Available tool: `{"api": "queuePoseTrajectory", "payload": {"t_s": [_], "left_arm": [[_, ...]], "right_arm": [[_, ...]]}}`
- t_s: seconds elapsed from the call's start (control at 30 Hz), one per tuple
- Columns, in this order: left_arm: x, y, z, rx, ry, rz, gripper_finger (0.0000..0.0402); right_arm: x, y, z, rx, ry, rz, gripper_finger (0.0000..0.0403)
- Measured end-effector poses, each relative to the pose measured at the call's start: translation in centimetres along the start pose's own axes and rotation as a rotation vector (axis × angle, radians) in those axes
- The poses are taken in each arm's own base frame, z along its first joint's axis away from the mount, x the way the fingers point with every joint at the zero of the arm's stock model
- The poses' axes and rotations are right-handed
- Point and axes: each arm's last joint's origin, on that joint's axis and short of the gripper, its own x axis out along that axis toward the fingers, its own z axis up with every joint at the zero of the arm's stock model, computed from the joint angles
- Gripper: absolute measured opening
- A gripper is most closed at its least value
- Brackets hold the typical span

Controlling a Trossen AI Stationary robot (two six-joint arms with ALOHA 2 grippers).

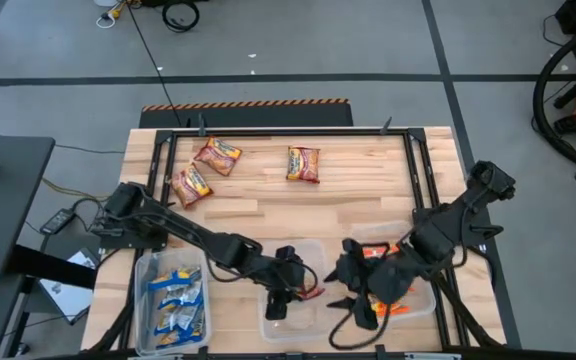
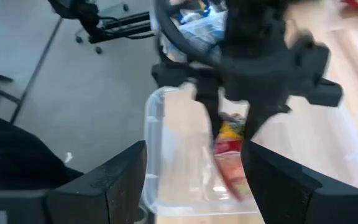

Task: Sort Maruchan noodles
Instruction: Put the bottom center red noodle pack into the middle transparent bin

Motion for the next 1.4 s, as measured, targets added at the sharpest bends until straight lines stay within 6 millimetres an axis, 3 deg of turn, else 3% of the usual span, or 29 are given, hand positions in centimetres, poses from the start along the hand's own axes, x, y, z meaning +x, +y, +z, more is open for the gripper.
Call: {"api": "queuePoseTrajectory", "payload": {"t_s": [0.13,0.33,0.47,0.63,0.9,1.13,1.27,1.4], "left_arm": [[0.8,-0.1,-0.1,-0.019,0.000,-0.037,0.0144],[0.7,-0.1,-0.2,-0.034,0.014,-0.063,0.0144],[-0.2,-0.5,0.5,-0.054,-0.029,-0.083,0.0144],[-0.6,-0.6,1.0,-0.095,-0.050,-0.128,0.0144],[-0.9,-0.3,1.3,-0.113,-0.055,-0.150,0.0144],[-1.4,0.1,1.8,-0.116,-0.077,-0.156,0.0150],[-1.6,0.1,1.9,-0.142,-0.079,-0.157,0.0173],[-2.5,0.1,2.3,-0.115,-0.092,-0.183,0.0221]], "right_arm": [[1.2,1.0,-0.7,-0.028,-0.016,-0.030,0.0265],[5.6,1.4,-2.4,-0.145,0.055,-0.121,0.0265],[8.3,1.5,-3.8,-0.174,0.123,-0.159,0.0265],[10.3,0.9,-5.2,-0.200,0.163,-0.283,0.0264],[10.4,0.7,-5.1,-0.251,0.161,-0.302,0.0236],[10.4,0.6,-4.9,-0.265,0.161,-0.296,0.0169],[10.5,0.6,-4.8,-0.254,0.167,-0.276,0.0131],[10.5,0.6,-4.9,-0.252,0.186,-0.264,0.0111]]}}
